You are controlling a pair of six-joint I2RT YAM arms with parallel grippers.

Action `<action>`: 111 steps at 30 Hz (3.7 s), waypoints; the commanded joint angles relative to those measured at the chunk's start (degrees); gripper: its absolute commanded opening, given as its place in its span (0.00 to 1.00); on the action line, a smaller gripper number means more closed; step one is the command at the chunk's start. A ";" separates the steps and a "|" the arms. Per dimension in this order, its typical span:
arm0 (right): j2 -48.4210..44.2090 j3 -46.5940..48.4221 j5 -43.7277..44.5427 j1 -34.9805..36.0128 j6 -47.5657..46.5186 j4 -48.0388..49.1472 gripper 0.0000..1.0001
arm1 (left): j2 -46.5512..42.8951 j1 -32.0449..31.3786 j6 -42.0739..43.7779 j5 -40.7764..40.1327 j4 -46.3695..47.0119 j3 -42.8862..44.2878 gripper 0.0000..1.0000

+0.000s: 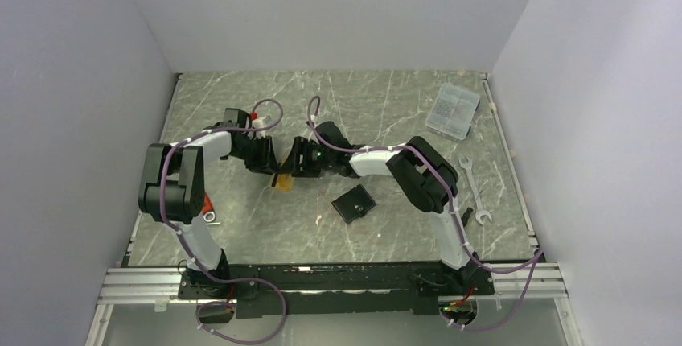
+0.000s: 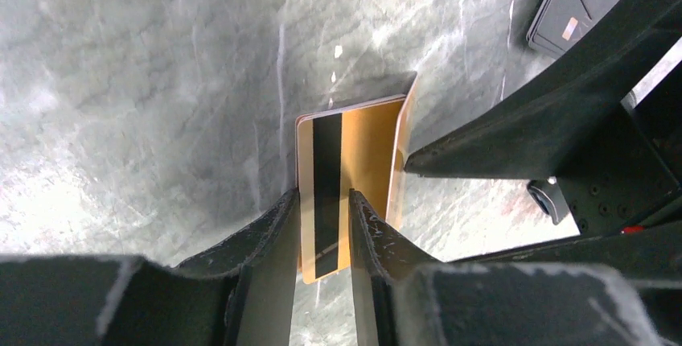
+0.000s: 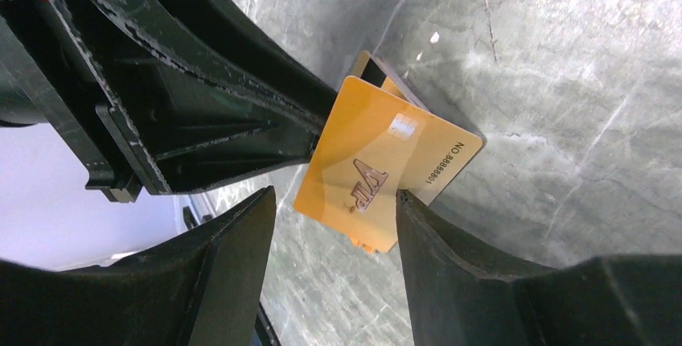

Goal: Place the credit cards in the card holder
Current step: Pick up the credit card from the center of the board.

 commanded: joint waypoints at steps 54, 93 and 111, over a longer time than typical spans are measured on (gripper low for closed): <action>-0.05 -14.66 -5.90 -3.58 11.93 20.64 0.65 | -3.07 -10.10 2.95 -4.32 -5.71 3.94 0.32; -2.15 -20.67 -6.05 -5.94 15.84 28.76 0.65 | -4.55 -12.25 2.29 1.81 -5.52 3.29 0.65; -2.92 -21.31 -5.11 -6.56 15.52 27.79 0.58 | -4.20 -12.45 2.73 2.15 -5.92 3.74 0.64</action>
